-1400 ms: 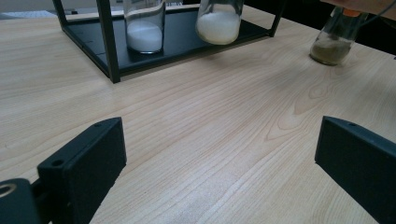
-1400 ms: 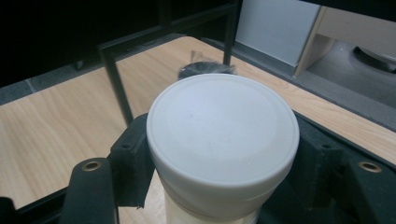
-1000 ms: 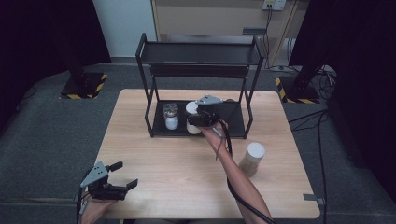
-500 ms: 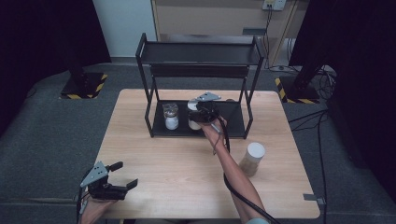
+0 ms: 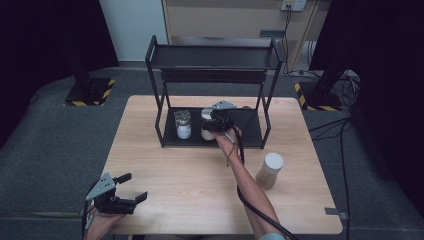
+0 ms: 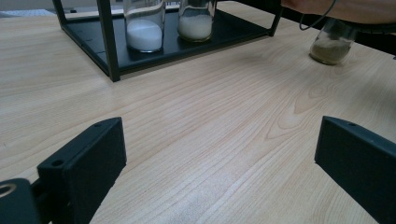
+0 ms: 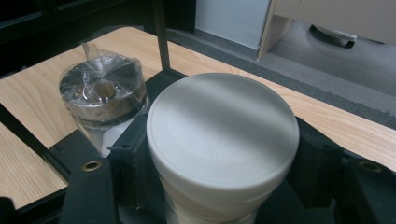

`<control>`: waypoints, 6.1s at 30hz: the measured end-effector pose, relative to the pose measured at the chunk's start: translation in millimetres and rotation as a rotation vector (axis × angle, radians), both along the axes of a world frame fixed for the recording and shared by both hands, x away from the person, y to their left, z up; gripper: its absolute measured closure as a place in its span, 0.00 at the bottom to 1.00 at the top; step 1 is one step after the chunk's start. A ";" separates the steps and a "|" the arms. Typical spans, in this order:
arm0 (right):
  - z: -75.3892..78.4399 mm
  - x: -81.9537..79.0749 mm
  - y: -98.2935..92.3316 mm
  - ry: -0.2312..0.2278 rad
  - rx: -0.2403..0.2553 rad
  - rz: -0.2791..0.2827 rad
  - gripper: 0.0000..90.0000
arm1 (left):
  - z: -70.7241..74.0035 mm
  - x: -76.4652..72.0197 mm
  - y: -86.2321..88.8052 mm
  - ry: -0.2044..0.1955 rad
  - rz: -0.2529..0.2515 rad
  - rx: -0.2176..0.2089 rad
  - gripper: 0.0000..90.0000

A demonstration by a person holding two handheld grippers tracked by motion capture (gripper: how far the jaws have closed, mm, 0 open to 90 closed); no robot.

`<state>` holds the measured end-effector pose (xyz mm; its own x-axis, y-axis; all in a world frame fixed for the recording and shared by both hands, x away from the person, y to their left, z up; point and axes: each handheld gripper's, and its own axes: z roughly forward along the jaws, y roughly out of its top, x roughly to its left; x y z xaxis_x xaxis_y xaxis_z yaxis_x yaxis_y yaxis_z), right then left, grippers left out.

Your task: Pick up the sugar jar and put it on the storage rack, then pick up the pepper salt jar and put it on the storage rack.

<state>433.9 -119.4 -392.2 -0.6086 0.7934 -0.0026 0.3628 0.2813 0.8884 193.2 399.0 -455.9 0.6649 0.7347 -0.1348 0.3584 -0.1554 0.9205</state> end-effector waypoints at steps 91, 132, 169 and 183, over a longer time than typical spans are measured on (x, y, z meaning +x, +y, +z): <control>19.9 -259.1 -212.0 -0.163 0.094 -0.067 0.09 | 4.7 -6.2 -8.2 -0.008 0.002 0.016 0.01; -32.7 -280.5 -230.0 -0.100 0.105 -0.082 0.09 | 3.9 -5.2 -7.5 -0.011 -0.011 0.011 0.01; -7.4 -271.9 -230.4 -0.091 0.137 -0.097 0.08 | 3.1 -3.0 -7.0 -0.001 -0.015 0.012 0.02; 11.1 -246.8 -226.6 -0.061 0.120 -0.087 0.08 | 2.8 -3.0 -7.1 -0.002 -0.013 0.008 0.02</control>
<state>187.1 -346.0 -381.1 -0.5388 0.8402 0.0609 0.3260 0.1414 0.9347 190.2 391.9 -453.1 0.6747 0.7270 -0.1275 0.3541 -0.1672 0.9201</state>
